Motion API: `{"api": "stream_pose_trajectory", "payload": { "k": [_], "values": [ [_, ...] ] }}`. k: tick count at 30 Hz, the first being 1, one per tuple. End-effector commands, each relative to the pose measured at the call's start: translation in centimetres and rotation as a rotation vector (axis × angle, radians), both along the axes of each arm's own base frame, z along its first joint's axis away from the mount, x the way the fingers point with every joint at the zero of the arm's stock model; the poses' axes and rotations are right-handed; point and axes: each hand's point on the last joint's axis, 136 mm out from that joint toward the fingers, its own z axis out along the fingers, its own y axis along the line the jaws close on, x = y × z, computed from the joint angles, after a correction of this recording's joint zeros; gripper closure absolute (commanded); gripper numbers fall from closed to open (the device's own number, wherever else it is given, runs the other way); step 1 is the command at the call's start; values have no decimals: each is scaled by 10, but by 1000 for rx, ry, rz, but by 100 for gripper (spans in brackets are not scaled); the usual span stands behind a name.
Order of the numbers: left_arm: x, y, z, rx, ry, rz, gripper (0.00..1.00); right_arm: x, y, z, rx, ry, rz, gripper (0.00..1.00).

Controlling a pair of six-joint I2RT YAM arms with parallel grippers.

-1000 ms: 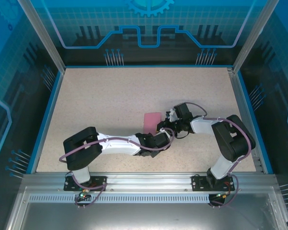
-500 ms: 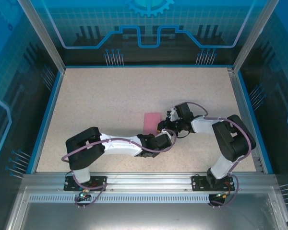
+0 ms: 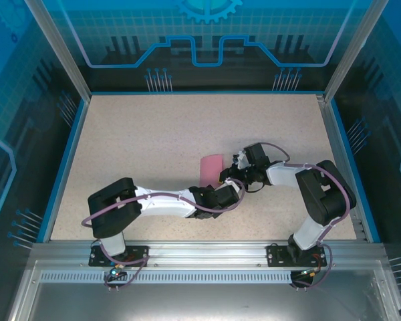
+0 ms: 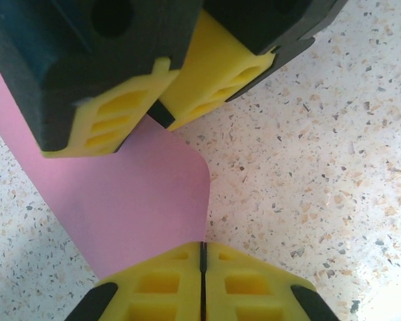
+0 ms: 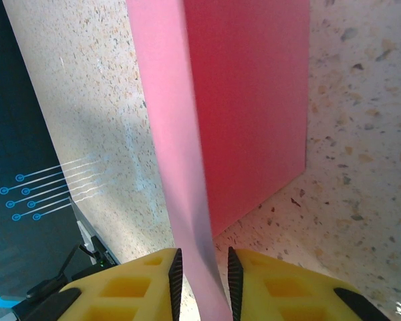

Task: Fold a paper plane with a square sheet of paper (pick it up from the middle)
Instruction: Third fold the triangle at the center of the table.

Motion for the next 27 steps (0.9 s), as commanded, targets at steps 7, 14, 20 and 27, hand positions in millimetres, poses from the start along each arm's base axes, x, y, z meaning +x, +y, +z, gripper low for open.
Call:
{"api": "stream_pose_trajectory", "payload": {
  "k": [7,14,20,27],
  "values": [
    [2,3,21,-202,110,16,100,7,-13,7,-21,-10,-16,68],
    [2,6,27,-326,218,20,100,7,-25,7,-76,-24,-33,65],
    [5,10,24,-357,266,30,100,18,-34,15,-154,-81,-30,69],
    [6,11,18,-383,318,38,100,42,-23,23,-166,-125,3,84]
  ]
}}
